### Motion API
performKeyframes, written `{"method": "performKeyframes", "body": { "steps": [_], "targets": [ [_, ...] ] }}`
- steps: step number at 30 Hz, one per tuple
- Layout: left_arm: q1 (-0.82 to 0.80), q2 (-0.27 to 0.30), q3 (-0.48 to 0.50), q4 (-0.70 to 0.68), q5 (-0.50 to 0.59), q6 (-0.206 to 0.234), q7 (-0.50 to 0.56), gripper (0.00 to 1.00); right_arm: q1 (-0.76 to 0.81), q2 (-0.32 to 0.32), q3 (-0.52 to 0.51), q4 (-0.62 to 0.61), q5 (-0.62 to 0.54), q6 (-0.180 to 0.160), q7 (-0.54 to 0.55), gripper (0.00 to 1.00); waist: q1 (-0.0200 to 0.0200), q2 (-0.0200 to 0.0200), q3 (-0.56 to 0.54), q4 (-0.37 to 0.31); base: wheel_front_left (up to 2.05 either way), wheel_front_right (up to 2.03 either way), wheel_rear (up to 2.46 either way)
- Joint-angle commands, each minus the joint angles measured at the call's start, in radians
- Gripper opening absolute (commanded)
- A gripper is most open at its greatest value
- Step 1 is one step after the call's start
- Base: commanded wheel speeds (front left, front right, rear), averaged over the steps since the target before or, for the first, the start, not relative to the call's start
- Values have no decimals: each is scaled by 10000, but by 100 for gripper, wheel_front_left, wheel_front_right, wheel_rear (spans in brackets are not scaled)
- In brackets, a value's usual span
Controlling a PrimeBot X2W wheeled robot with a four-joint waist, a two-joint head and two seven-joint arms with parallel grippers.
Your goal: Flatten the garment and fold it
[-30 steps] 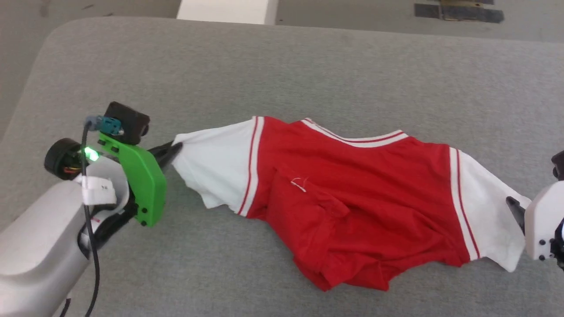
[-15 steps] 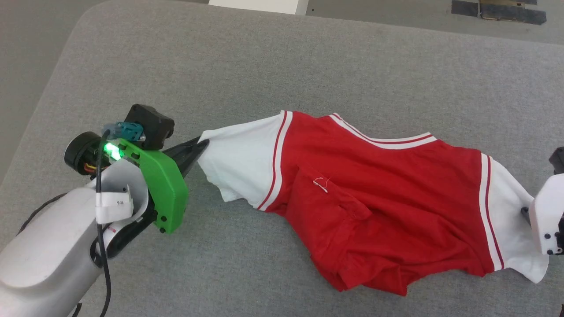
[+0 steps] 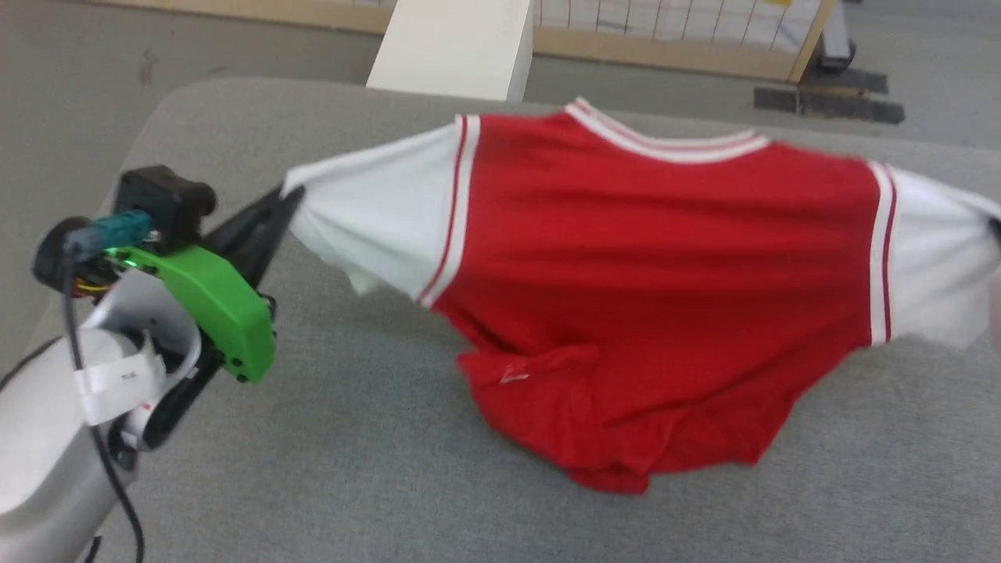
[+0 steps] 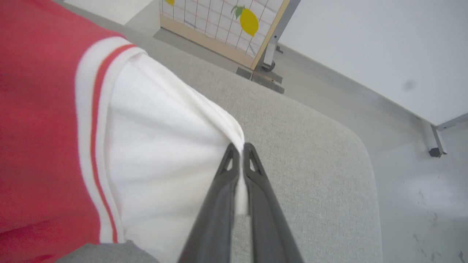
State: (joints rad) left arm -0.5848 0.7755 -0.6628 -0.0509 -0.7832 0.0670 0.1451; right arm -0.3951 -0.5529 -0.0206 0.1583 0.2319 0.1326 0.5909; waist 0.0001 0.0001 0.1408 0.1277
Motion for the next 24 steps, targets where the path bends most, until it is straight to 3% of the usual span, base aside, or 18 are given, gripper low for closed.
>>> {"method": "performKeyframes", "body": {
  "steps": [1, 9, 15, 20, 24],
  "targets": [
    [174, 211, 224, -148, 27, 204, -223, 0, -194, -125, -124, -291, 105, -19, -145, 0, -1, -1, -708, -281, 0, 0, 0],
    [686, 1057, 1417, -1384, -1, 1207, -1131, 0, -392, -197, -730, -2331, 508, -19, -165, 0, -1, -1, -1365, -566, 0, 0, 0],
    [616, 1638, 2585, -2260, -181, 1842, -1631, 0, -985, -196, -1034, -3531, 759, -19, 13, 0, -1, -1, -1195, -778, 0, 0, 0],
    [-110, 2080, 3285, -2386, -317, 1863, -1562, 0, -2364, -403, -792, -3417, 1126, -19, -78, 0, -1, -1, -395, -1037, 0, 0, 0],
    [-1195, 2129, 3418, -1820, -474, 1519, -1180, 0, -3928, -598, -318, -2603, 1121, -19, -403, 0, -1, -1, 437, -1242, 0, 0, 0]
  ]
}}
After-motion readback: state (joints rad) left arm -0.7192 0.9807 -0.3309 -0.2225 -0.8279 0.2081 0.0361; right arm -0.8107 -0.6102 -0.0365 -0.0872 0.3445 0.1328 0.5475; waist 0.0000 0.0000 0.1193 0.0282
